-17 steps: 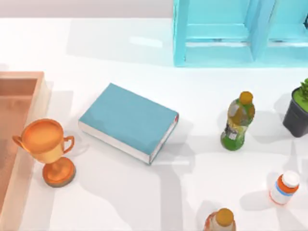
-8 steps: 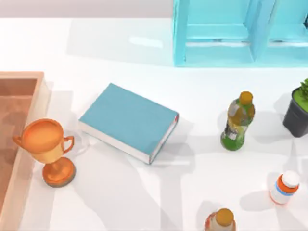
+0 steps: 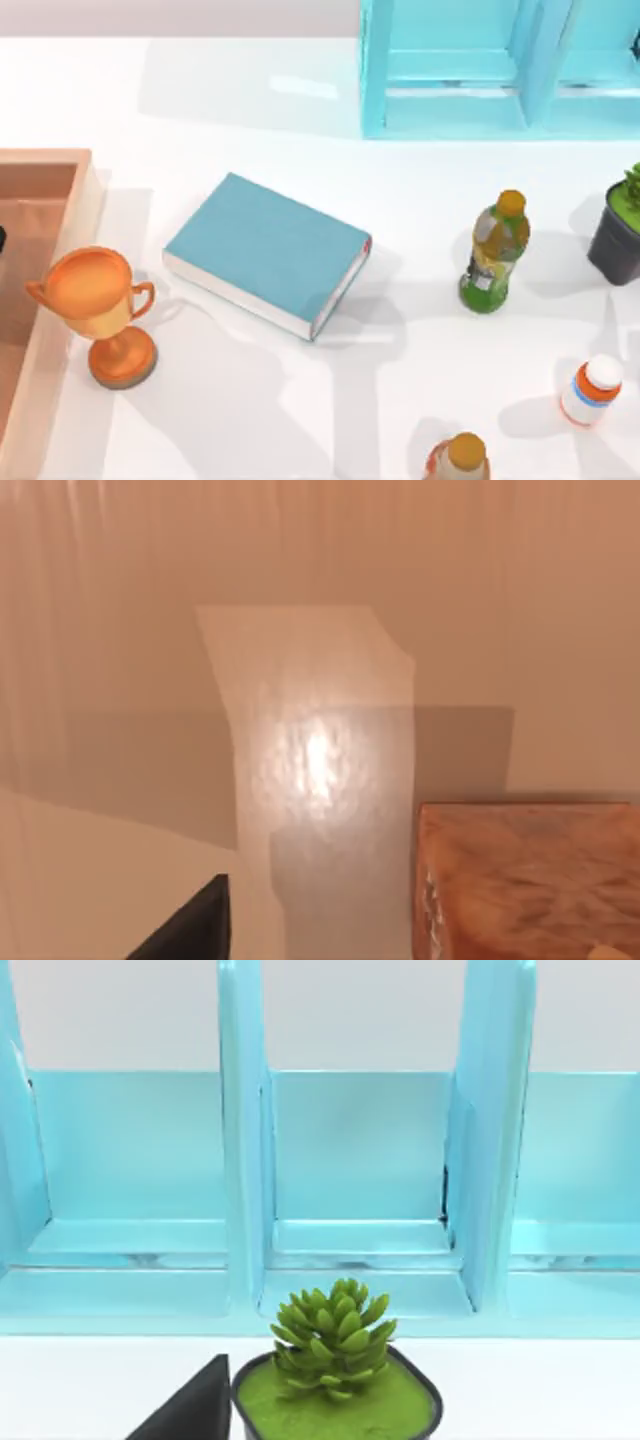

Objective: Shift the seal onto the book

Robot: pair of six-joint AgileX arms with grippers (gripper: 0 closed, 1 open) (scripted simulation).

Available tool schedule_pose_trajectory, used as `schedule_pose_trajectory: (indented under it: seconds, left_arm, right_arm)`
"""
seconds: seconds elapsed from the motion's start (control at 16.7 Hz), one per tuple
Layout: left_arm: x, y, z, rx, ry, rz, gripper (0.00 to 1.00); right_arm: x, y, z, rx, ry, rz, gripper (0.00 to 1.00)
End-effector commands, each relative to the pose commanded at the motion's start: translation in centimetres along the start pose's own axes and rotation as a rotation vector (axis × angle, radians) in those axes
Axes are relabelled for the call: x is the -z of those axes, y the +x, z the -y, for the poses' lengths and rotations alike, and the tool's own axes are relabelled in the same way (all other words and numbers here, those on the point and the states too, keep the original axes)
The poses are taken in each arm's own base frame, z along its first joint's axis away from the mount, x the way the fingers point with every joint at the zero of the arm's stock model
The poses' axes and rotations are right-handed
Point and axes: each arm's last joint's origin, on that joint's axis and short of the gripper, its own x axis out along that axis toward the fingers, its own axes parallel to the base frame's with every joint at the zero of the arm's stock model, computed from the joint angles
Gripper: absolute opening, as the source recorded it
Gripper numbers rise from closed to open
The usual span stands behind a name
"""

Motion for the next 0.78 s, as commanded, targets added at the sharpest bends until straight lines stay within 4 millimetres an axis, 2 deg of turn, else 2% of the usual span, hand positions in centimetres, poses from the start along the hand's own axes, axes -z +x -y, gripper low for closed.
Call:
schedule_pose_trajectory:
  seconds: [0.06, 0.78]
  left_arm:
    - [0.0, 0.0, 0.0, 0.0, 0.0, 0.0, 1.0]
    - [0.0, 0.0, 0.0, 0.0, 0.0, 0.0, 0.1]
  right_arm:
    - [0.0, 0.0, 0.0, 0.0, 0.0, 0.0, 1.0]
    - [0.0, 0.0, 0.0, 0.0, 0.0, 0.0, 1.0]
